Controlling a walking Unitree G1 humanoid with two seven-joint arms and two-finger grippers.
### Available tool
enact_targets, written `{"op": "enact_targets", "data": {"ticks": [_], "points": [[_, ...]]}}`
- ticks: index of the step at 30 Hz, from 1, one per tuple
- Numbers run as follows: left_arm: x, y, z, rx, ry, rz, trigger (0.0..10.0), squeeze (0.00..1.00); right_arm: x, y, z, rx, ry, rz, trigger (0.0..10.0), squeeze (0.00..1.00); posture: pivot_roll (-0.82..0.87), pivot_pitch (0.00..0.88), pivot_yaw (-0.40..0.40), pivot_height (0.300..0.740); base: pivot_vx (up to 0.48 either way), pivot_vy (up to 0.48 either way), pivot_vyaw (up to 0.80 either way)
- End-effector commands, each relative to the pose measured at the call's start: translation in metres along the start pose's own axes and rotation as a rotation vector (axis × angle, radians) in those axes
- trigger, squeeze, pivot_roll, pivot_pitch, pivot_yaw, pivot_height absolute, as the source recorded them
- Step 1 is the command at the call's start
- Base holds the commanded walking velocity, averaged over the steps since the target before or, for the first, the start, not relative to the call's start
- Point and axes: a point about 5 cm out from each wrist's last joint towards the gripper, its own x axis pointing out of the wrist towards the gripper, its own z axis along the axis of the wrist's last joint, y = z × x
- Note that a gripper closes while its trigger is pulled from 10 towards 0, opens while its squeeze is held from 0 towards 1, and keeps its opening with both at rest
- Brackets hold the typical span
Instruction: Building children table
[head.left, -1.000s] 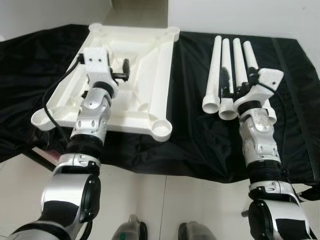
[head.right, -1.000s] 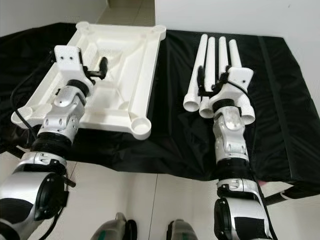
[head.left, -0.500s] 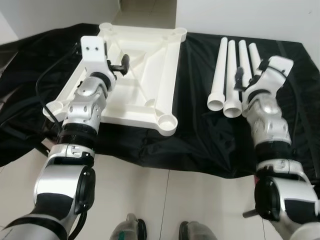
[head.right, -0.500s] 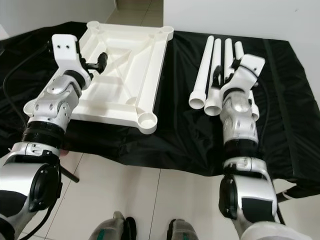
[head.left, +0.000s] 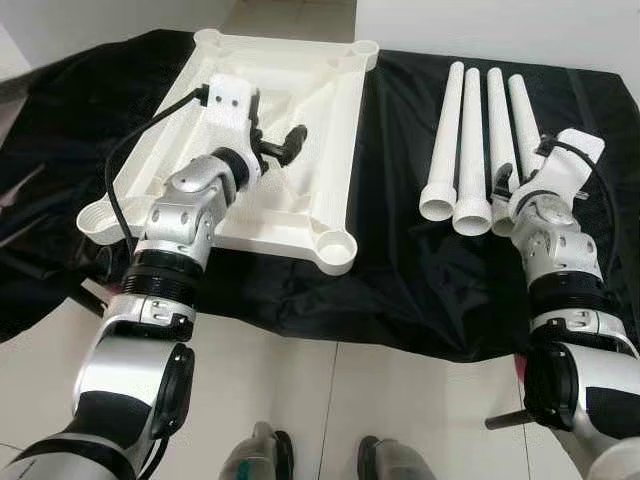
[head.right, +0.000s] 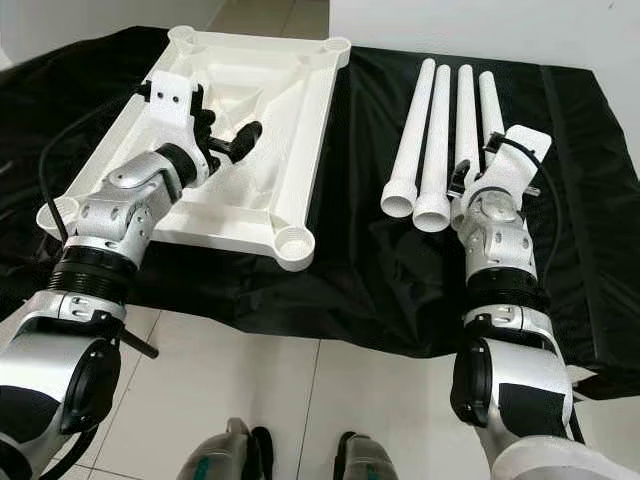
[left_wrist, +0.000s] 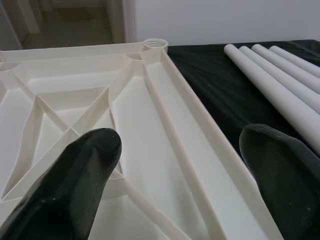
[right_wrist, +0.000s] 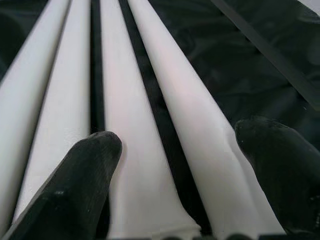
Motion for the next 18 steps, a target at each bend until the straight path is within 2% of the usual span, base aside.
{"op": "enact_targets", "data": {"ticks": [1, 9, 13, 18], "points": [[-0.001, -0.002, -0.002, 0.005, 0.020, -0.017, 10.0, 0.00, 0.002, -0.005, -0.002, 0.000, 0.041, -0.034, 10.0, 0.00, -0.03, 0.130, 0.087, 0.740, 0.000, 0.000, 0.00], [-0.004, -0.001, -0.001, 0.007, 0.036, -0.024, 10.0, 0.00, 0.004, -0.009, -0.003, 0.010, 0.099, -0.023, 10.0, 0.00, -0.03, 0.128, 0.088, 0.740, 0.000, 0.000, 0.00], [-0.005, 0.000, -0.001, 0.004, 0.043, -0.026, 10.0, 0.00, 0.001, 0.000, -0.007, -0.042, 0.150, 0.063, 10.0, 0.00, -0.03, 0.125, 0.087, 0.740, 0.000, 0.000, 0.00], [-0.006, 0.000, -0.001, 0.001, 0.047, -0.023, 10.0, 0.00, -0.002, 0.007, -0.015, -0.069, 0.208, 0.110, 10.0, 0.00, -0.03, 0.121, 0.085, 0.740, 0.000, 0.000, 0.00]]}}
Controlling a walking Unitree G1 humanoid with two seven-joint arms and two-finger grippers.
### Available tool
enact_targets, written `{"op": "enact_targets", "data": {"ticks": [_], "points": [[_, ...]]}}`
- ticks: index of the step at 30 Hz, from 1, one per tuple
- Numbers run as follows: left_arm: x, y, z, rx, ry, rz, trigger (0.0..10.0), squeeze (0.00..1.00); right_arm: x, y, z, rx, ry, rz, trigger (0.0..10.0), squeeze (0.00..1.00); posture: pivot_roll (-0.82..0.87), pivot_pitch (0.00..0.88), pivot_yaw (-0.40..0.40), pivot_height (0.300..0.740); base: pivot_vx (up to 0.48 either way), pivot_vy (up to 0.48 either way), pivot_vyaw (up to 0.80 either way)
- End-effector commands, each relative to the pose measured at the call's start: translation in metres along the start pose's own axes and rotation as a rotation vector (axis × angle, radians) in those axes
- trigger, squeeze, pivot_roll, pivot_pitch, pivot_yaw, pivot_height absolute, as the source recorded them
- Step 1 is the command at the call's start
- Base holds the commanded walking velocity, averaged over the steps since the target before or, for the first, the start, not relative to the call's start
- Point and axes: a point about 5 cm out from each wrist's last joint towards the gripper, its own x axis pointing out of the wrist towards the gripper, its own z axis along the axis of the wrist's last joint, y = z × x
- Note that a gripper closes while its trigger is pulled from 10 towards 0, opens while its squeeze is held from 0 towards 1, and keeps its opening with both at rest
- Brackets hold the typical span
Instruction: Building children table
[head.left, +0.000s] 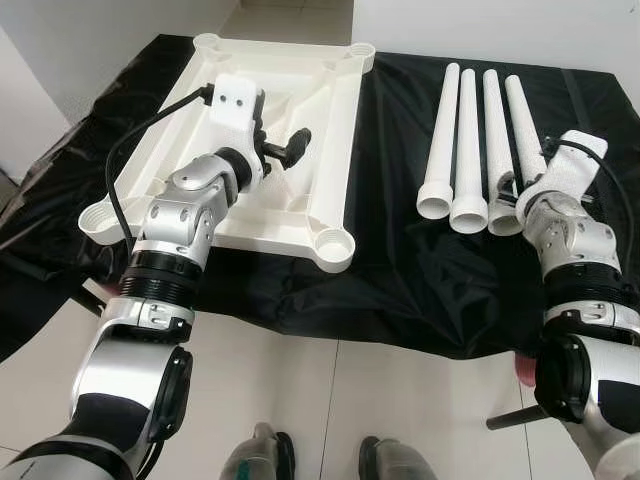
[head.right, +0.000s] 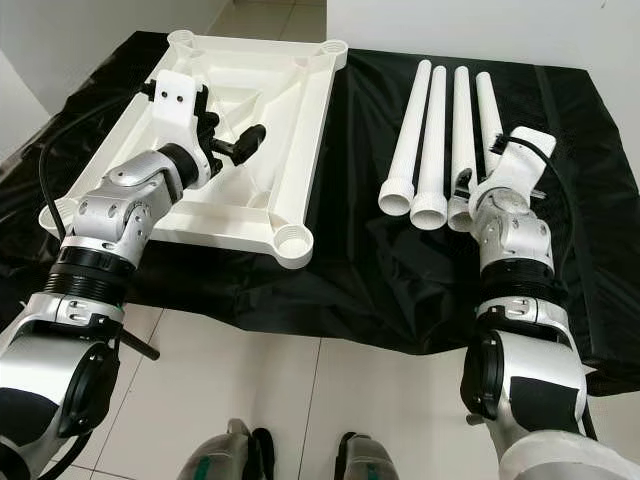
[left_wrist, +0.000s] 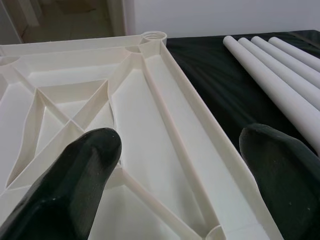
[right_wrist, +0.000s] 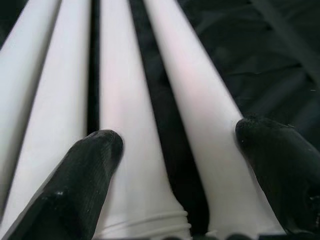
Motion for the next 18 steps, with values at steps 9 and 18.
{"op": "enact_targets", "data": {"ticks": [9, 18], "points": [[-0.005, 0.003, -0.001, 0.004, 0.013, -0.006, 10.0, 0.00, -0.001, 0.010, -0.031, -0.011, 0.172, 0.071, 10.0, 0.00, -0.03, 0.109, 0.084, 0.740, 0.000, 0.000, 0.00], [-0.004, 0.005, 0.003, 0.019, 0.014, -0.003, 10.0, 0.00, -0.004, 0.021, -0.041, 0.015, 0.262, 0.141, 10.0, 0.00, -0.03, 0.110, 0.086, 0.740, 0.000, 0.000, 0.00]]}}
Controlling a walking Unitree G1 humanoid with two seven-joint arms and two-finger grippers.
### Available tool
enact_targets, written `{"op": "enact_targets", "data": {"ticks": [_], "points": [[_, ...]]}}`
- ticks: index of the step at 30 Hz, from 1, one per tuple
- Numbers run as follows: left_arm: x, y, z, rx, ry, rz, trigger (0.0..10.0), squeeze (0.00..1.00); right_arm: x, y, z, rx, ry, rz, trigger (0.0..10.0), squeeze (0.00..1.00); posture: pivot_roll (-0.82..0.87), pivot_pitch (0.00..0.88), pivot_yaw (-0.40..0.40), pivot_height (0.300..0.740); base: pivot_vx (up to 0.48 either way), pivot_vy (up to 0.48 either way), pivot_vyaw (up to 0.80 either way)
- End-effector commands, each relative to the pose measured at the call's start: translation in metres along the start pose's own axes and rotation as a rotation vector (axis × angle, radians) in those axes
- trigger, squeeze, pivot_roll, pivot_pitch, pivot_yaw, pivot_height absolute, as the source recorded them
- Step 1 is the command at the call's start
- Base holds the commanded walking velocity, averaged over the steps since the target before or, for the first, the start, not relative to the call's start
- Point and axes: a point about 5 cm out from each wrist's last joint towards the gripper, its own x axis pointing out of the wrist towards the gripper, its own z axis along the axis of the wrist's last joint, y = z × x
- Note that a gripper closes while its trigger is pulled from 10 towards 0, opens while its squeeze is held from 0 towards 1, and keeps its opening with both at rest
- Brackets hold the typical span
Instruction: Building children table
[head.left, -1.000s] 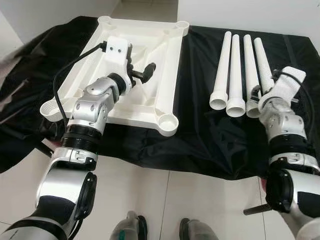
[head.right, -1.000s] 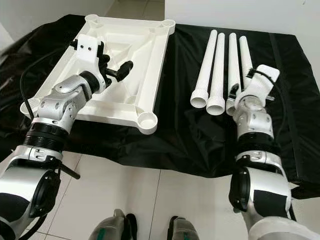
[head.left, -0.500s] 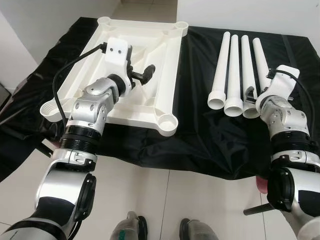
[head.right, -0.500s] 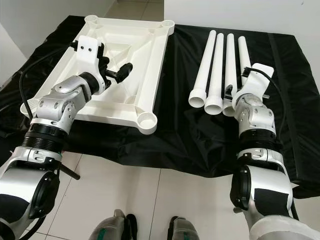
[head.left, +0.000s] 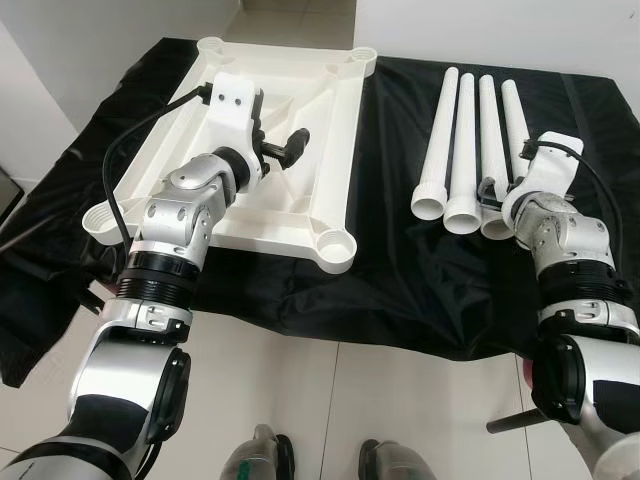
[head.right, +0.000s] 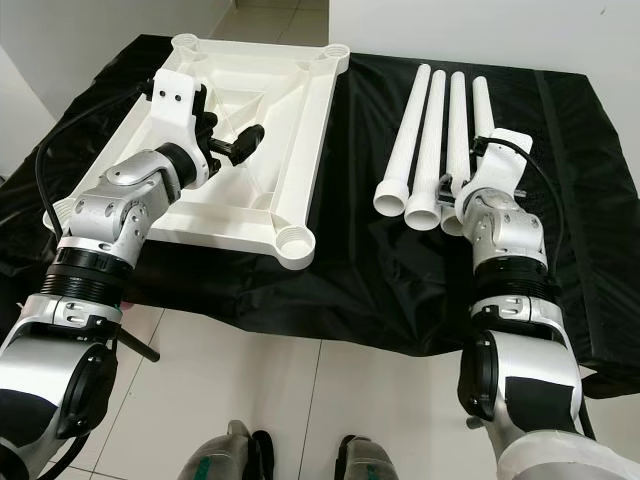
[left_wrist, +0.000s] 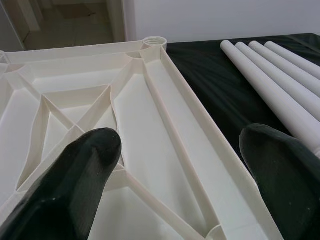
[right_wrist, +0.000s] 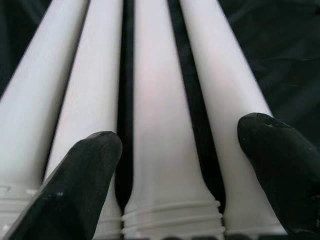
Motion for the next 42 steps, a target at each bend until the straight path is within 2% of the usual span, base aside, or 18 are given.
{"op": "enact_targets", "data": {"ticks": [1, 9, 17, 22, 26, 42], "points": [[-0.002, 0.003, -0.001, 0.007, 0.015, -0.008, 10.0, 0.00, 0.003, 0.006, -0.036, 0.013, 0.166, 0.029, 10.0, 0.00, -0.03, 0.110, 0.086, 0.740, 0.000, 0.000, 0.00], [-0.001, 0.007, 0.003, 0.023, 0.012, 0.006, 10.0, 0.00, 0.003, 0.013, -0.047, 0.060, 0.237, 0.075, 10.0, 0.00, -0.02, 0.122, 0.087, 0.740, 0.000, 0.000, 0.00], [-0.002, 0.007, 0.004, 0.028, 0.012, 0.008, 10.0, 0.00, 0.003, 0.014, -0.050, 0.066, 0.250, 0.075, 10.0, 0.00, -0.02, 0.122, 0.087, 0.740, 0.000, 0.000, 0.00], [-0.002, 0.007, 0.004, 0.039, 0.012, 0.009, 10.0, 0.00, 0.002, 0.017, -0.076, 0.085, 0.361, 0.064, 10.0, 0.00, -0.02, 0.131, 0.087, 0.740, 0.000, 0.000, 0.00], [-0.002, 0.007, 0.005, 0.044, 0.011, 0.008, 10.0, 0.00, 0.001, 0.019, -0.085, 0.089, 0.407, 0.064, 10.0, 0.00, -0.03, 0.130, 0.085, 0.740, 0.000, 0.000, 0.00], [0.000, 0.005, 0.006, 0.049, 0.003, 0.006, 10.0, 0.00, -0.002, 0.017, -0.107, 0.083, 0.501, 0.045, 10.0, 0.00, -0.04, 0.124, 0.078, 0.740, 0.000, 0.000, 0.00]]}}
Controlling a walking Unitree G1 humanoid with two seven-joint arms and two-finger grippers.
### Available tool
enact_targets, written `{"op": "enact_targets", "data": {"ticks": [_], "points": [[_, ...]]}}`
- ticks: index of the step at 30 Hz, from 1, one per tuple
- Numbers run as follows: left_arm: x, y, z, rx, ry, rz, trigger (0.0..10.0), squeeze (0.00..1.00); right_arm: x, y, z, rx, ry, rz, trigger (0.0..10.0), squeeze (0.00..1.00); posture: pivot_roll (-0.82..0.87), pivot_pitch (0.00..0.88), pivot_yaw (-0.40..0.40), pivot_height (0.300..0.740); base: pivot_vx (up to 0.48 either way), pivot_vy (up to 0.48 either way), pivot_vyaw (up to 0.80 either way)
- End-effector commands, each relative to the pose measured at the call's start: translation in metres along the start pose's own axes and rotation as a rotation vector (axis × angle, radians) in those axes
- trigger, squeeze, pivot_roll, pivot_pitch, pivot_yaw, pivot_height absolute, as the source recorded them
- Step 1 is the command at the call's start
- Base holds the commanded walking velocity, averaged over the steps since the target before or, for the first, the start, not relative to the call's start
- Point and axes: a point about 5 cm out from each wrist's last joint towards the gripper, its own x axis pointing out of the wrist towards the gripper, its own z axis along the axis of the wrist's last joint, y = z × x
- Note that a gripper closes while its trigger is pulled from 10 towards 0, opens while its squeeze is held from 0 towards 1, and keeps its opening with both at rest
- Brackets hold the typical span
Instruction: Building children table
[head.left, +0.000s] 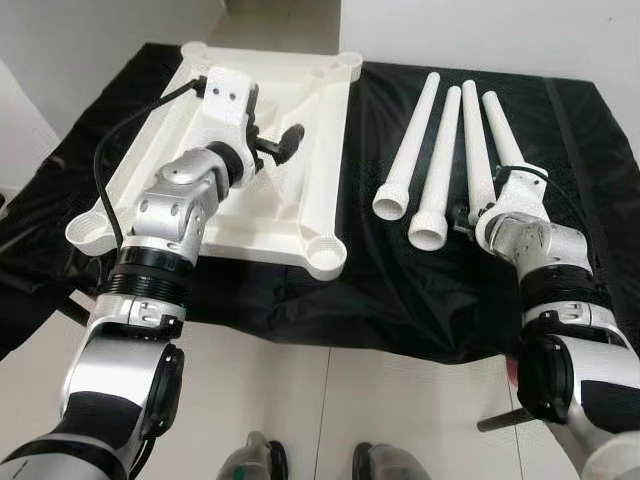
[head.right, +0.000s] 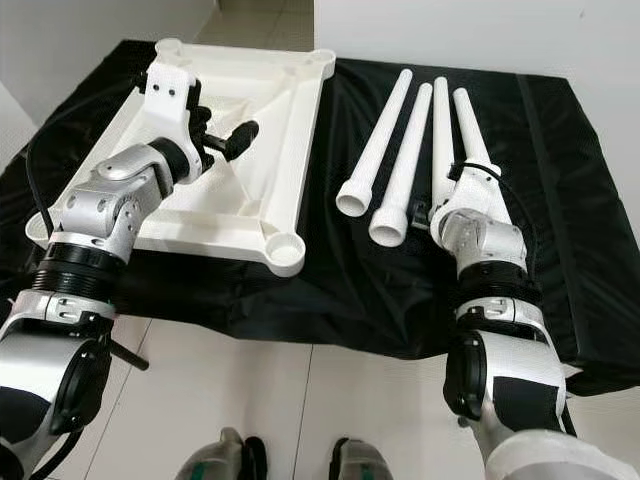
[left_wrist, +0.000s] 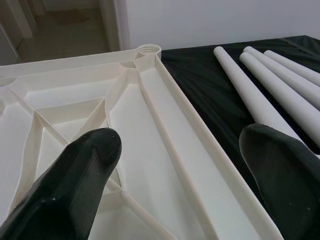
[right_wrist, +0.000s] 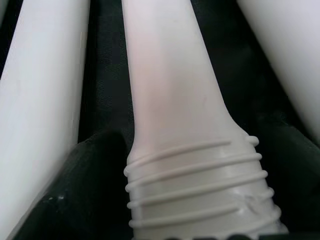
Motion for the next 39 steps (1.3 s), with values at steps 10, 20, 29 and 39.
{"op": "enact_targets", "data": {"ticks": [10, 20, 29, 39], "points": [[0.001, 0.001, 0.001, 0.028, -0.001, 0.001, 10.0, 0.00, 0.009, 0.003, -0.057, -0.010, 0.210, 0.017, 0.0, 0.00, -0.04, 0.113, 0.078, 0.740, 0.000, 0.000, 0.00], [0.002, 0.003, 0.003, 0.039, -0.003, 0.009, 10.0, 0.00, 0.006, 0.008, -0.033, 0.000, 0.056, 0.042, 0.0, 0.00, -0.03, 0.118, 0.083, 0.740, 0.000, 0.000, 0.00], [0.003, 0.009, 0.010, 0.039, -0.021, 0.029, 10.0, 0.00, -0.006, 0.013, 0.006, 0.019, -0.262, 0.070, 3.6, 0.00, -0.02, 0.111, 0.080, 0.740, 0.000, 0.000, 0.00], [0.005, 0.013, 0.018, 0.014, -0.067, 0.025, 10.0, 0.00, -0.027, 0.019, 0.038, 0.064, -0.585, 0.189, 10.0, 0.00, -0.02, 0.073, 0.069, 0.740, 0.000, 0.000, 0.00]]}}
